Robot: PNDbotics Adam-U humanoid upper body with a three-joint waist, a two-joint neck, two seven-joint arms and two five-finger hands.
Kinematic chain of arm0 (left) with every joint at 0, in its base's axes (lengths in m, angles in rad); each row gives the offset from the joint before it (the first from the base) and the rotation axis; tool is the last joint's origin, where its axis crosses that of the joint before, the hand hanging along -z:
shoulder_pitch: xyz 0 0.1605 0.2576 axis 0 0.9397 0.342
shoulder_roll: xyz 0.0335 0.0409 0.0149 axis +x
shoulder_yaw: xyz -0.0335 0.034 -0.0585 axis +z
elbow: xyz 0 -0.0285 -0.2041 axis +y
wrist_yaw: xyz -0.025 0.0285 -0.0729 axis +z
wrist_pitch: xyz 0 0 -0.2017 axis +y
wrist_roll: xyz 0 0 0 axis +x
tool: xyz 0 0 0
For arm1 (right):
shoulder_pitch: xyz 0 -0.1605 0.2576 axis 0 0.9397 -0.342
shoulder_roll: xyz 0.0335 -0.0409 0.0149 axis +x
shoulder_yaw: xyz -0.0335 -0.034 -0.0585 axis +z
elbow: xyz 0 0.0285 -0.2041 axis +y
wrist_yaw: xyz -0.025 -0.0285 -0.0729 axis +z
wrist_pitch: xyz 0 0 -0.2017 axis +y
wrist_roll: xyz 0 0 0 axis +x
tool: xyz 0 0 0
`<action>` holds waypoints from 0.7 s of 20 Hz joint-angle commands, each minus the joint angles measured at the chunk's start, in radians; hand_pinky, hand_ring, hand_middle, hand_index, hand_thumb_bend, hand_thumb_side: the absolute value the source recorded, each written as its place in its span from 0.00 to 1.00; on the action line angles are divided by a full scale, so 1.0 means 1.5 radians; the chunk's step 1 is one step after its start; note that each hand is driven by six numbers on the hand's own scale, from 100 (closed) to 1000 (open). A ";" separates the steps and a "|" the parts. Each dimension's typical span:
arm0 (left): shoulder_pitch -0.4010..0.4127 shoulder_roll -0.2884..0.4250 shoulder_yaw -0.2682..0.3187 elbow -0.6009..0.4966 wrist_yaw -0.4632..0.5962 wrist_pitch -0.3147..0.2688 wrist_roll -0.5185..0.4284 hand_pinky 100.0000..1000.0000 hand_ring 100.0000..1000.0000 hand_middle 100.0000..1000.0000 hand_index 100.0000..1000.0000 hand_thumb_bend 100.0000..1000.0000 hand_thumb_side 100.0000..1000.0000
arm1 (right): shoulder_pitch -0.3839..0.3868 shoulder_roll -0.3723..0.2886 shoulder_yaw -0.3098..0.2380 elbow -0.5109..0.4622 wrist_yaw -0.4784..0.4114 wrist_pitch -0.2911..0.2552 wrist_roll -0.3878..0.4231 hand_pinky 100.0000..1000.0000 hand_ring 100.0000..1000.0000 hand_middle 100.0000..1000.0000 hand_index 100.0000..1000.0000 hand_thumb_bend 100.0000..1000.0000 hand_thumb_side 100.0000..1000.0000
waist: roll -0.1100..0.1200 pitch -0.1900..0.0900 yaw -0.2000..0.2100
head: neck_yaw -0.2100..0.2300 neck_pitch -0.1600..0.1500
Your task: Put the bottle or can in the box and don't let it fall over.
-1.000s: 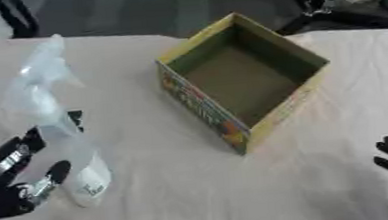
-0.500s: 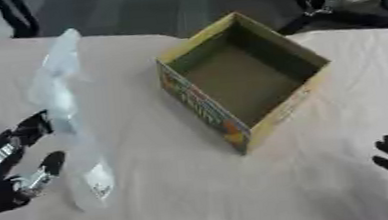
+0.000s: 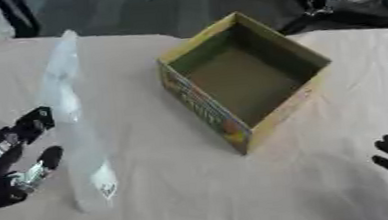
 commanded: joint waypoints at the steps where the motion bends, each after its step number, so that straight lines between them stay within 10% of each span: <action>1: -0.001 0.025 0.011 -0.016 -0.005 0.000 0.000 1.00 1.00 0.99 0.88 0.00 0.62 | 0.000 -0.007 -0.004 -0.008 -0.004 -0.001 -0.001 0.80 0.84 0.99 0.72 0.00 0.81 | 0.004 -0.010 0.000 | -0.003 -0.009; 14: 0.018 0.053 0.014 -0.055 -0.005 -0.009 -0.007 1.00 1.00 1.00 0.87 0.00 0.62 | 0.002 -0.013 -0.007 -0.008 -0.009 -0.002 -0.002 0.80 0.84 0.99 0.72 0.00 0.80 | 0.009 -0.015 0.002 | -0.006 -0.006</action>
